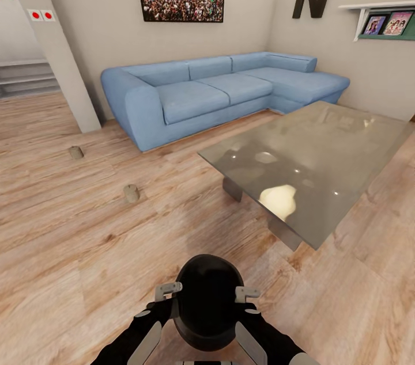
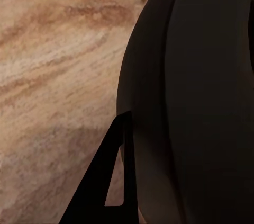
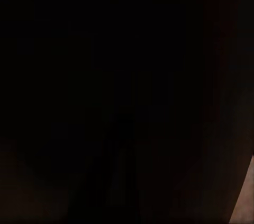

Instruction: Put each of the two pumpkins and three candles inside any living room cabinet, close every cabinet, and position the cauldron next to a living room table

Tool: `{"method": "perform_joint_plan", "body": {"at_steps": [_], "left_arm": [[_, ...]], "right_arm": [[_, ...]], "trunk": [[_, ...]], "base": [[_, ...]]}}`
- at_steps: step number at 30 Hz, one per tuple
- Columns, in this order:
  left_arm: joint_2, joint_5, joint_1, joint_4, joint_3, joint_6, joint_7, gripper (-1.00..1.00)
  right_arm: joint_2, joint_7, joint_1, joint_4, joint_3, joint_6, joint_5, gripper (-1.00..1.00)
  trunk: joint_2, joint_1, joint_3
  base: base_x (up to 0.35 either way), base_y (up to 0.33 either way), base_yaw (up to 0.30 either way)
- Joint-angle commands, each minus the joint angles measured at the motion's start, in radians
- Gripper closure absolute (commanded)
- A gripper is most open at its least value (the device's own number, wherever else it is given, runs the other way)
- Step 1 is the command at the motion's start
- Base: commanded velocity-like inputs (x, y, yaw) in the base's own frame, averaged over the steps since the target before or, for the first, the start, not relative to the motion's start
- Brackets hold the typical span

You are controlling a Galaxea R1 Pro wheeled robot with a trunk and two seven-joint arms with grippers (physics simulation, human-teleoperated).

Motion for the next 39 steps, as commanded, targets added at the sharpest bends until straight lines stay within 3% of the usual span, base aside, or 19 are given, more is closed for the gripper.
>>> {"method": "perform_joint_plan", "body": {"at_steps": [1, 6, 14, 24, 39], "left_arm": [[0.001, -0.001, -0.001, -0.009, 0.003, -0.031, 0.007, 1.00], [0.001, -0.001, -0.001, -0.009, 0.003, -0.031, 0.007, 1.00], [0.001, -0.001, -0.001, -0.009, 0.003, -0.031, 0.007, 1.00], [0.001, -0.001, -0.001, -0.009, 0.003, -0.031, 0.007, 1.00], [0.002, -0.001, -0.001, -0.009, 0.003, -0.031, 0.007, 1.00]], "right_arm": [[-0.024, -0.012, -0.001, -0.001, -0.044, 0.006, 0.007, 1.00], [-0.024, -0.011, -0.001, -0.001, -0.044, 0.005, 0.007, 1.00], [-0.026, -0.012, -0.001, -0.001, -0.044, 0.006, 0.007, 1.00], [-0.029, -0.011, -0.001, -0.003, -0.044, 0.006, 0.007, 1.00], [-0.031, -0.009, -0.001, -0.003, -0.044, 0.006, 0.007, 1.00]], "trunk": [[0.000, 0.000, -0.001], [0.000, 0.000, -0.001], [0.056, -0.031, 0.024], [0.056, -0.031, 0.029], [0.056, -0.031, 0.030]], "base": [[0.000, 0.000, -0.017], [0.000, 0.000, -0.191], [0.000, 0.000, -0.254], [0.000, 0.000, -0.261], [0.000, 0.000, -0.018]]}}
